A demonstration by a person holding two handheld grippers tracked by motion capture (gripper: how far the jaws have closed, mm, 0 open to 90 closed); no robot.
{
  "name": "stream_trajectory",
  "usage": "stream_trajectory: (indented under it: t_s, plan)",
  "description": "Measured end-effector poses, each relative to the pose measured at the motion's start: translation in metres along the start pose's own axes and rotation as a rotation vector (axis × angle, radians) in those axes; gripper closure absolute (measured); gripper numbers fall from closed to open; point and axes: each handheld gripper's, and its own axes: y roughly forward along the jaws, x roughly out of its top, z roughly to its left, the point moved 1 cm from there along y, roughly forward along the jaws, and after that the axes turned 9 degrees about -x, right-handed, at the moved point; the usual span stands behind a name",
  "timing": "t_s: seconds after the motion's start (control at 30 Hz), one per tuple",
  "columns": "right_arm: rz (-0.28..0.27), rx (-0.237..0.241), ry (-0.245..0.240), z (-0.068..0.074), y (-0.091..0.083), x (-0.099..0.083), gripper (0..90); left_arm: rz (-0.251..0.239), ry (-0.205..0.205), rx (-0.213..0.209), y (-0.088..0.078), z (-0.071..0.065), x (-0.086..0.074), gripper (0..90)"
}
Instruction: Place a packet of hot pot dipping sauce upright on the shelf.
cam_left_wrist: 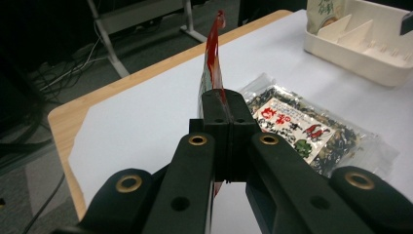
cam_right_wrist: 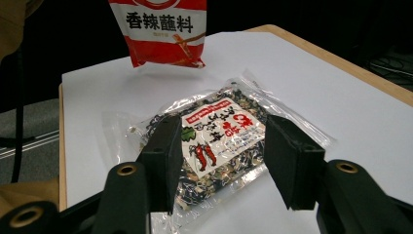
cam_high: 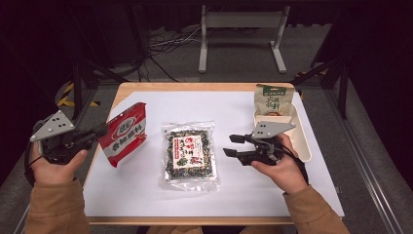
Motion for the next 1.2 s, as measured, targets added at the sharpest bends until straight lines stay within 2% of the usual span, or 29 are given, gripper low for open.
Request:
stream_trajectory:
  t_s: [0.1, 0.2, 0.27, 0.3, 0.43, 0.47, 0.5, 0.7, 0.9, 0.93, 1.0, 1.03, 1.07, 1.17, 1.2]
  plan:
    - [-0.002, 0.009, -0.010, 0.004, 0.004, 0.003, 47.3, -0.021, 0.024, -0.032, 0.003, -0.008, 0.007, 89.7]
    - [-0.001, 0.019, -0.028, 0.008, 0.010, 0.006, 45.6, -0.048, 0.064, -0.069, 0.006, -0.023, 0.017, 89.7]
    - [-0.004, 0.026, -0.037, 0.011, 0.014, 0.008, 44.0, -0.055, 0.083, -0.114, 0.009, -0.031, 0.023, 89.8]
    - [-0.004, 0.026, -0.037, 0.011, 0.014, 0.008, 44.0, -0.055, 0.083, -0.114, 0.009, -0.031, 0.023, 89.7]
    - [-0.010, 0.039, -0.051, 0.015, 0.022, 0.011, 40.6, -0.078, 0.116, -0.194, 0.016, -0.046, 0.034, 89.8]
    - [-0.016, 0.054, -0.057, 0.017, 0.026, 0.013, 39.7, -0.080, 0.142, -0.228, 0.021, -0.055, 0.038, 89.8]
    - [-0.016, 0.054, -0.057, 0.017, 0.026, 0.013, 39.7, -0.080, 0.142, -0.228, 0.021, -0.055, 0.038, 89.8]
    - [-0.037, 0.087, -0.085, 0.026, 0.036, 0.020, 37.8, -0.072, 0.203, -0.304, 0.032, -0.077, 0.048, 89.8]
    - [-0.064, 0.125, -0.094, 0.031, 0.043, 0.023, 37.5, -0.067, 0.227, -0.354, 0.043, -0.084, 0.050, 89.8]
    - [-0.066, 0.133, -0.098, 0.032, 0.043, 0.023, 38.3, -0.066, 0.232, -0.371, 0.046, -0.085, 0.050, 89.8]
    - [-0.068, 0.138, -0.101, 0.033, 0.043, 0.023, 39.0, -0.070, 0.238, -0.380, 0.048, -0.085, 0.050, 89.8]
    - [-0.071, 0.144, -0.103, 0.034, 0.044, 0.023, 41.1, -0.071, 0.259, -0.387, 0.050, -0.086, 0.050, 89.8]
    - [-0.077, 0.169, -0.106, 0.036, 0.043, 0.022, 49.8, -0.074, 0.263, -0.400, 0.052, -0.088, 0.050, 89.7]
    - [-0.105, 0.205, -0.095, 0.039, 0.041, 0.020, 58.5, -0.077, 0.275, -0.407, 0.054, -0.089, 0.050, 89.8]
    - [-0.105, 0.205, -0.095, 0.039, 0.041, 0.020, 58.5, -0.077, 0.275, -0.407, 0.054, -0.089, 0.050, 89.8]
